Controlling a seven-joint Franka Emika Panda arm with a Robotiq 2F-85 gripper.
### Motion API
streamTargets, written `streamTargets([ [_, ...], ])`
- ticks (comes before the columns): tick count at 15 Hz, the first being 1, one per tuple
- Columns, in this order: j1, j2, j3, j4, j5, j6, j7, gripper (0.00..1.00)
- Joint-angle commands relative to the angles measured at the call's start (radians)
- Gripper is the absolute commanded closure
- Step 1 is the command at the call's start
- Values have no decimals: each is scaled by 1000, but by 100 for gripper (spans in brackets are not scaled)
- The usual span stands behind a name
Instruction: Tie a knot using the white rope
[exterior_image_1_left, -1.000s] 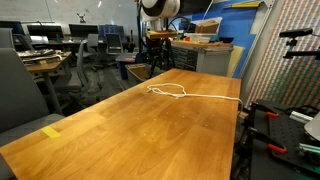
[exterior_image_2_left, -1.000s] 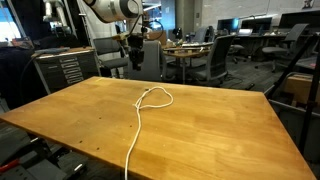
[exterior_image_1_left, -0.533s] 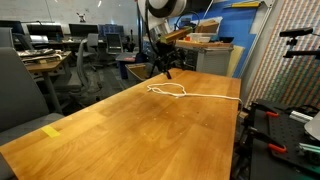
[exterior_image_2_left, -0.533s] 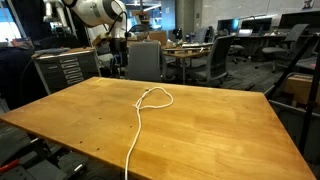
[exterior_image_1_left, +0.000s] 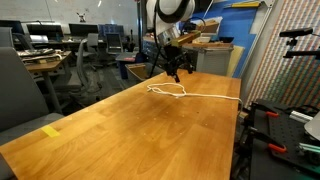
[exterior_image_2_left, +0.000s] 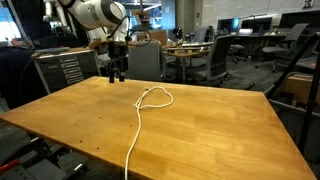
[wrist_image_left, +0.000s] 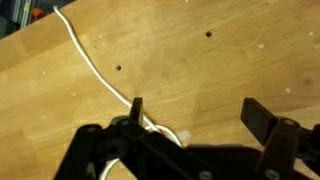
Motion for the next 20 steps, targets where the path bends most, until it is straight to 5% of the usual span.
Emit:
streamTargets([
  [1, -36, -180, 37, -174, 1, 134, -123, 0],
  [7, -137, -425, 30, -464, 19, 360, -451, 0],
  [8, -153, -442, 30, -477, 38, 367, -525, 0],
  [9, -136, -355, 37, -389, 7, 309, -407, 0],
  [13, -147, -363, 40, -405, 10, 312, -422, 0],
  [15, -150, -368, 44, -422, -50, 228, -547, 0],
  [20, -203, -513, 18, -654, -113, 361, -838, 0],
])
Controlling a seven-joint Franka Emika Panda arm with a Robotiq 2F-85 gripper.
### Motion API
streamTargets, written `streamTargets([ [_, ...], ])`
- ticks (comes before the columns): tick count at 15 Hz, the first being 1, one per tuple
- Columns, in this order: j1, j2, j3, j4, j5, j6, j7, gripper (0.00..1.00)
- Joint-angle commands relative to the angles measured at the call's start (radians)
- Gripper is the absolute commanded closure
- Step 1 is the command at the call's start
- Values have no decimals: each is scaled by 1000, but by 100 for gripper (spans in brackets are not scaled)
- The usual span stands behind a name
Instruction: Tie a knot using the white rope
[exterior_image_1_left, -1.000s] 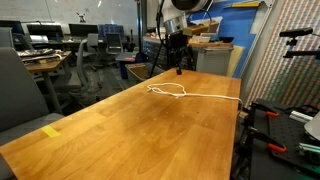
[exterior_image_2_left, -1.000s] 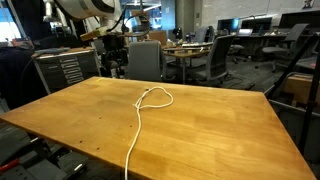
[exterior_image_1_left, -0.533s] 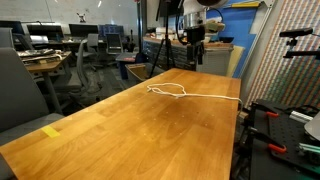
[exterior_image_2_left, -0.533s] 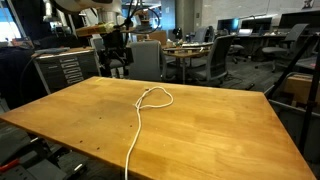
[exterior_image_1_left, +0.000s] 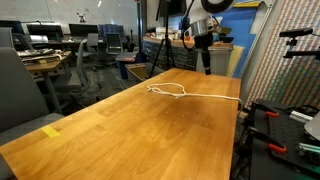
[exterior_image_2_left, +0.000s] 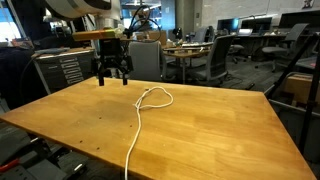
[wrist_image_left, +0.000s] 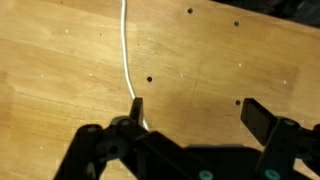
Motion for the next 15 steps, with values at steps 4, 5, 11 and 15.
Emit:
streamTargets([
  [4, -65, -214, -41, -385, -42, 310, -332, 0],
  [5, -56, -115, -29, -257, -75, 211, -229, 0],
  [11, -61, -125, -60, -337, -20, 313, -352, 0],
  [15, -99, -26, -109, -311, 86, 406, -499, 0],
])
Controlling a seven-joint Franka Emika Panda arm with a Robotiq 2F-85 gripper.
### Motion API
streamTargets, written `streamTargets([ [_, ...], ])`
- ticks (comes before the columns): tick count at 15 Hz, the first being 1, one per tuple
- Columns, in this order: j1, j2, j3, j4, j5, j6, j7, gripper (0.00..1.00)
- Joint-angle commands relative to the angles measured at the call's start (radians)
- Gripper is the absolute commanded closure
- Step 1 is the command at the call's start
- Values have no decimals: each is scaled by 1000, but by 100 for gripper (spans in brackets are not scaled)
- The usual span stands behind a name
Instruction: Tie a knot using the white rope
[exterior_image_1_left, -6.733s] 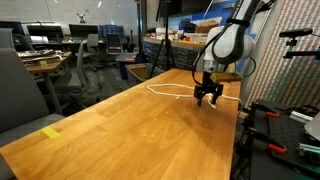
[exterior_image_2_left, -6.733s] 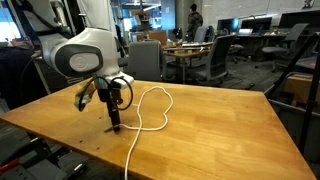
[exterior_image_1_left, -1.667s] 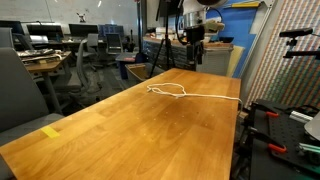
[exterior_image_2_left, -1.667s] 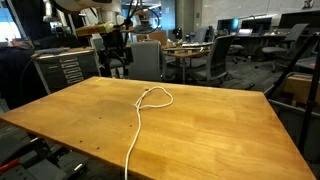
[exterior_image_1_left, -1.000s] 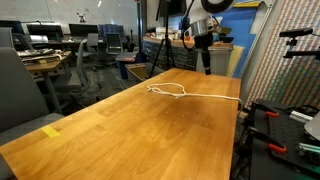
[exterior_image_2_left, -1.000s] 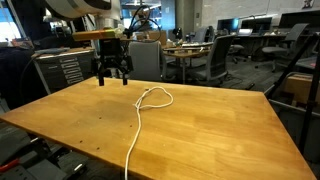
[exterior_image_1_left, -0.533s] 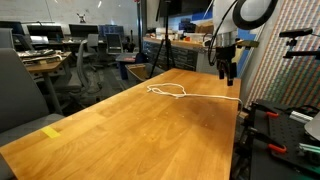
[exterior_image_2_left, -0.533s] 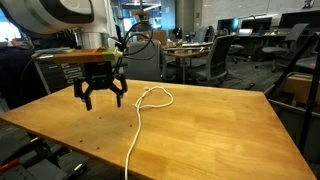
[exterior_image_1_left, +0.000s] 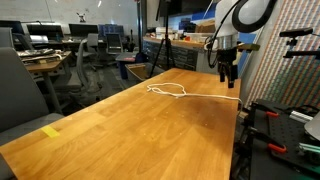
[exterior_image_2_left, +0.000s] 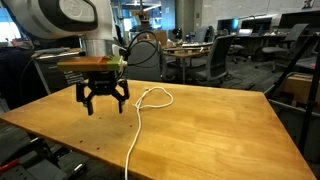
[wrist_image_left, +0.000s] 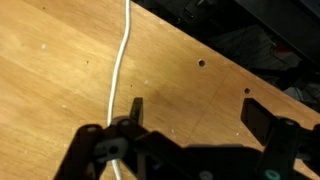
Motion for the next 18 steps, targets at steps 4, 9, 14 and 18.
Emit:
streamTargets([
  [4, -103, 164, -46, 39, 130, 289, -263, 0],
  [9, -191, 291, 23, 73, 209, 372, -374, 0],
  [14, -284, 369, 134, 115, 275, 383, -432, 5],
  [18, -342, 409, 187, 139, 289, 391, -450, 36],
])
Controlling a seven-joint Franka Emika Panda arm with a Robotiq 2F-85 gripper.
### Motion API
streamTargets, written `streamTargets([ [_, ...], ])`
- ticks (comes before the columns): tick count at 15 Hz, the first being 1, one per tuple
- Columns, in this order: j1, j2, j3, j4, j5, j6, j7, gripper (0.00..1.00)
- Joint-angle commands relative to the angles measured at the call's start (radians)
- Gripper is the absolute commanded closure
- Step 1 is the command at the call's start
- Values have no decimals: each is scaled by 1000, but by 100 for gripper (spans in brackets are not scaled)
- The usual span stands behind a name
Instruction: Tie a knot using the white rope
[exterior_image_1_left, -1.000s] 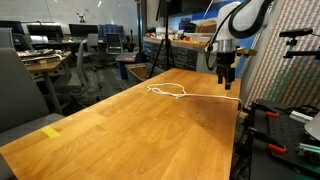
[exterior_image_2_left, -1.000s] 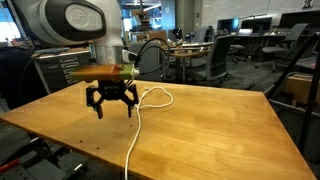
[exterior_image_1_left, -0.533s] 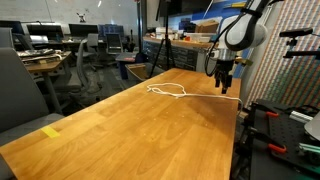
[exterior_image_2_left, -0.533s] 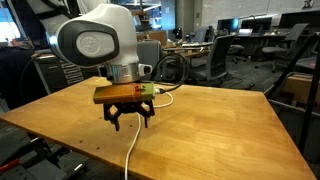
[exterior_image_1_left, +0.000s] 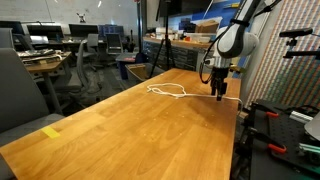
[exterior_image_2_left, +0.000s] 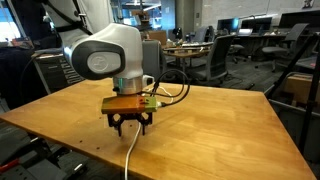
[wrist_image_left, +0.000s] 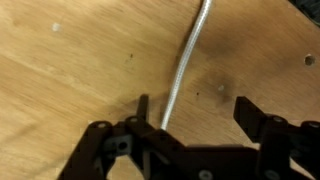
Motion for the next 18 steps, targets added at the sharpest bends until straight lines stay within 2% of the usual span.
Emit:
streamTargets([
  [1, -65, 40, 51, 33, 30, 23, -48, 47],
  [3, -86, 43, 59, 42, 31, 22, -56, 62],
  [8, -97, 24, 74, 37, 34, 18, -57, 95],
  [10, -89, 10, 74, 31, 29, 20, -54, 100],
  [11, -81, -8, 74, 23, 24, 16, -51, 100],
  [14, -82, -97, 132, -13, 46, -12, -82, 97],
  [18, 8, -260, 175, -60, 39, 18, -97, 97],
])
